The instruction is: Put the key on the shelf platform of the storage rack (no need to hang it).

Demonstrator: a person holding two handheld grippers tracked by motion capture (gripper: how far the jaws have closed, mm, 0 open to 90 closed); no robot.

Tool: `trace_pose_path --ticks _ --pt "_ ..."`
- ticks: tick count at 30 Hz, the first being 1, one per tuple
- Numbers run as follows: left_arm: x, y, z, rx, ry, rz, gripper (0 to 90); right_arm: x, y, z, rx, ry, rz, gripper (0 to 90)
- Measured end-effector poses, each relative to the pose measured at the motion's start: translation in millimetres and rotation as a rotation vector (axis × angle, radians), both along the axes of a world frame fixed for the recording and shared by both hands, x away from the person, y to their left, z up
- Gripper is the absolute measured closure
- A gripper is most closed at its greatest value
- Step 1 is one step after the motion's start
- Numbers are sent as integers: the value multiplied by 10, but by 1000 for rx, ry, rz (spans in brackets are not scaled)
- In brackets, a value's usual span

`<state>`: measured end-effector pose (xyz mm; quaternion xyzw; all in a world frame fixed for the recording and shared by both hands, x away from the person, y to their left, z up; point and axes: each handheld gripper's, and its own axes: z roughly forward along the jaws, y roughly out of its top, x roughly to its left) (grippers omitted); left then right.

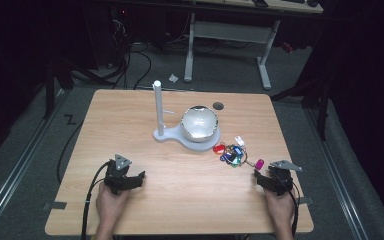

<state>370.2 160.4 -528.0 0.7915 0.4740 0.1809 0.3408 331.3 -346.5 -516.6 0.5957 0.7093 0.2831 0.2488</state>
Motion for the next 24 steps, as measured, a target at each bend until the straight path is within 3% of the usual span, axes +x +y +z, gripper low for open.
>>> trace_pose_path --ticks 14,24 --pt "0 -1 0 0 0 0 215 -2 14 -2 -1 2 6 352" --pt "0 0 1 0 1 0 214 -81 28 6 14 0 -2 389"
